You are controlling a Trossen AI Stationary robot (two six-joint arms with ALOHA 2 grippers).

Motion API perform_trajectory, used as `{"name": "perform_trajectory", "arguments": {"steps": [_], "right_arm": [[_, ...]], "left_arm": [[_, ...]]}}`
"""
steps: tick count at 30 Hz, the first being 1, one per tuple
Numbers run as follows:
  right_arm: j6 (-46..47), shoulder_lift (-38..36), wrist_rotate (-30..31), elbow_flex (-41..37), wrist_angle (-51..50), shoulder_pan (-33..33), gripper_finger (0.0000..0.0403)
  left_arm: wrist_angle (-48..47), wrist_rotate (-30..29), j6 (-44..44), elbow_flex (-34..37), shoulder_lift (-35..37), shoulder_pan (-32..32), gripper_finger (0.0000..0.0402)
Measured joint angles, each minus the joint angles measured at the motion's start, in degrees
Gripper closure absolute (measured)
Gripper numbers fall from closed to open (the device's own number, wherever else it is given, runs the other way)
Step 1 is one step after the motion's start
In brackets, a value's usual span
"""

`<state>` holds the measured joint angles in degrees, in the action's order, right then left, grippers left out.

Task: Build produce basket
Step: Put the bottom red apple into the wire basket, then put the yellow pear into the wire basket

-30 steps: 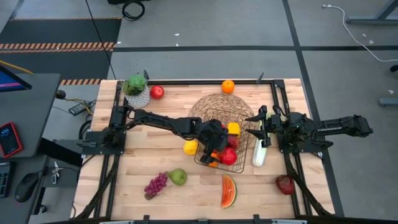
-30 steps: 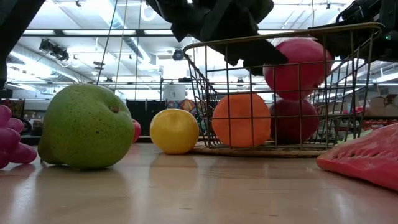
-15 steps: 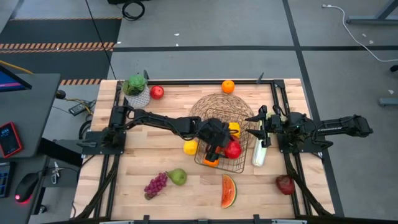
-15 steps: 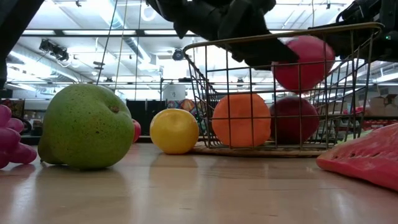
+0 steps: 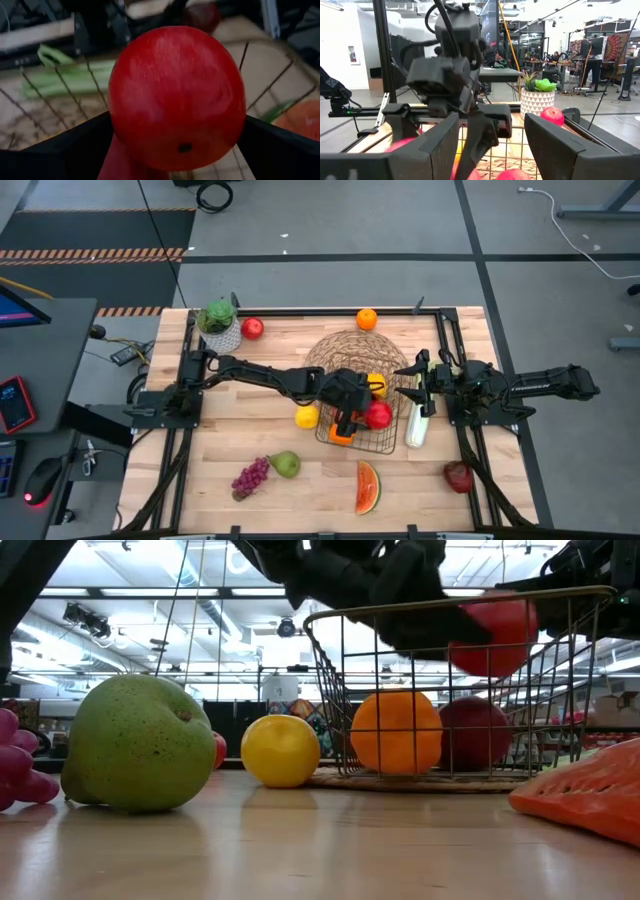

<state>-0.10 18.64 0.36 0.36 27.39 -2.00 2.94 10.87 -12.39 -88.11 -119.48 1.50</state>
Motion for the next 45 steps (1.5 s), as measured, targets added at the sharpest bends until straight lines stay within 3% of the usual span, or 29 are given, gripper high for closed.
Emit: {"name": "perform_trajectory", "arguments": {"steps": [6,16,26,37,45], "right_arm": [[0.0,0.0,0.0,0.0,0.0,0.0,0.0172],[0.0,0.0,0.0,0.0,0.0,0.0,0.0172],[0.0,0.0,0.0,0.0,0.0,0.0,0.0172],[0.0,0.0,0.0,0.0,0.2,0.0,0.0172],[0.0,0.0,0.0,0.0,0.3,0.0,0.0172]], "left_arm": [[7.4,0.1,-0.4,-0.1,0.0,0.1,0.0002],[3.2,0.3,4.2,-0.1,0.0,1.0,0.0002],[-9.3,-0.7,-1.6,0.0,3.4,0.2,0.0002],[-9.5,-1.1,-1.8,-0.1,5.7,0.2,0.0002],[-9.7,-6.7,-3.4,2.2,10.4,0.2,0.0002]]}}
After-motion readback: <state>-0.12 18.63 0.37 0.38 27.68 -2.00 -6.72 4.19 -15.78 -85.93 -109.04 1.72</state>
